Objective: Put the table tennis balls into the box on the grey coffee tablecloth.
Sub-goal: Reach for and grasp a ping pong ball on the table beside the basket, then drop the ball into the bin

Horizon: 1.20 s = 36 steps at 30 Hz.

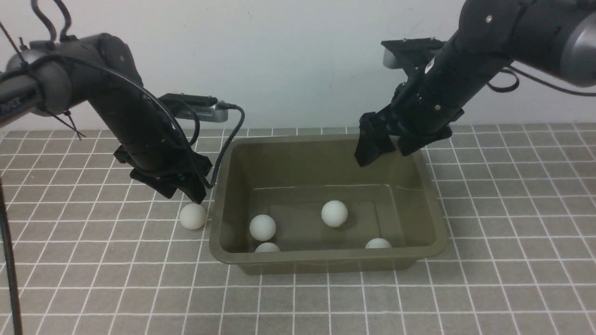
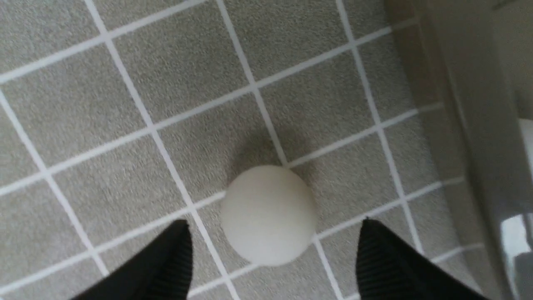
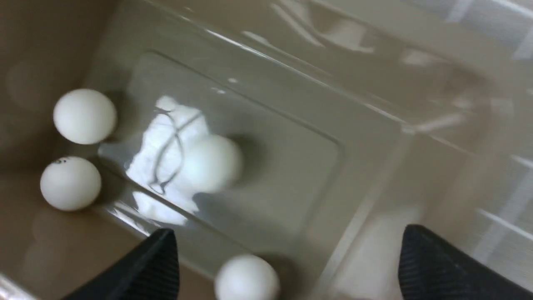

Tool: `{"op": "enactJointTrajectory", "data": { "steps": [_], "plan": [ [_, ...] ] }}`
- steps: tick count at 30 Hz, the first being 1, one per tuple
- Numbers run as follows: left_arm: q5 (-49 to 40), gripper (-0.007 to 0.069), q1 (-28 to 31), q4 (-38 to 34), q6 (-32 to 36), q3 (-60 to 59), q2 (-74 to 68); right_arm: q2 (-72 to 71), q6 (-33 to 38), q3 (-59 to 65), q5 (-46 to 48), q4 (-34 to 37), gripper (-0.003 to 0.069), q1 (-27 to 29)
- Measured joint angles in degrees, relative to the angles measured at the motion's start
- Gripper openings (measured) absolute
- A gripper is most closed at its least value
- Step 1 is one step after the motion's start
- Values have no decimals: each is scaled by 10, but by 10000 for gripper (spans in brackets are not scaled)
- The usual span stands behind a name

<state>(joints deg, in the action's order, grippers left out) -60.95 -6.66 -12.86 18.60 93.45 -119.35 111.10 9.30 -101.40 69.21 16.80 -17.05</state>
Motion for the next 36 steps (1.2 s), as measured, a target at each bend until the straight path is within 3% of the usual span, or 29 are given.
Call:
{"op": "enactJointTrajectory", "data": {
  "steps": [5, 8, 9, 11, 12, 13, 15, 18, 20, 23, 28, 33, 36],
  "plan": [
    [18, 560, -5, 11, -11, 0, -25, -41, 0, -34, 15, -18, 596, 49],
    [29, 510, -5, 14, -17, 0, -51, -92, -6, -39, 18, -19, 451, 114],
    [29, 451, -5, 14, -19, 0, -57, -107, -10, -33, 18, -16, 384, 133],
    [23, 353, -5, 13, -20, 1, -59, -117, -15, -25, 19, -14, 323, 151],
    [11, 347, -5, 28, -28, 7, -58, -132, -20, 3, 20, -11, 194, 182],
    [7, 351, -5, 32, -30, 9, -57, -134, -20, 3, 20, -11, 194, 185],
    [-26, 352, -2, 57, -62, 29, -43, -145, -23, 55, 20, -3, 59, 210],
    [-43, 352, 5, 61, -85, 59, -6, -159, -25, 151, 19, -1, 0, 221],
    [-45, 352, 5, 42, -87, 74, 18, -162, -25, 190, 19, 3, -6, 221],
    [-41, 352, -27, -49, -54, 96, 55, -158, -26, 295, -26, 17, -10, 201],
    [-32, 352, -84, -77, -27, 96, 20, -115, -17, 340, -121, 30, 35, 144],
    [-46, 352, -98, -59, -24, 95, -40, -51, -14, 320, -169, 27, 162, 90],
    [-62, 352, -98, -37, -16, 94, -47, -21, -14, 289, -175, 24, 292, 64]
  ]
}}
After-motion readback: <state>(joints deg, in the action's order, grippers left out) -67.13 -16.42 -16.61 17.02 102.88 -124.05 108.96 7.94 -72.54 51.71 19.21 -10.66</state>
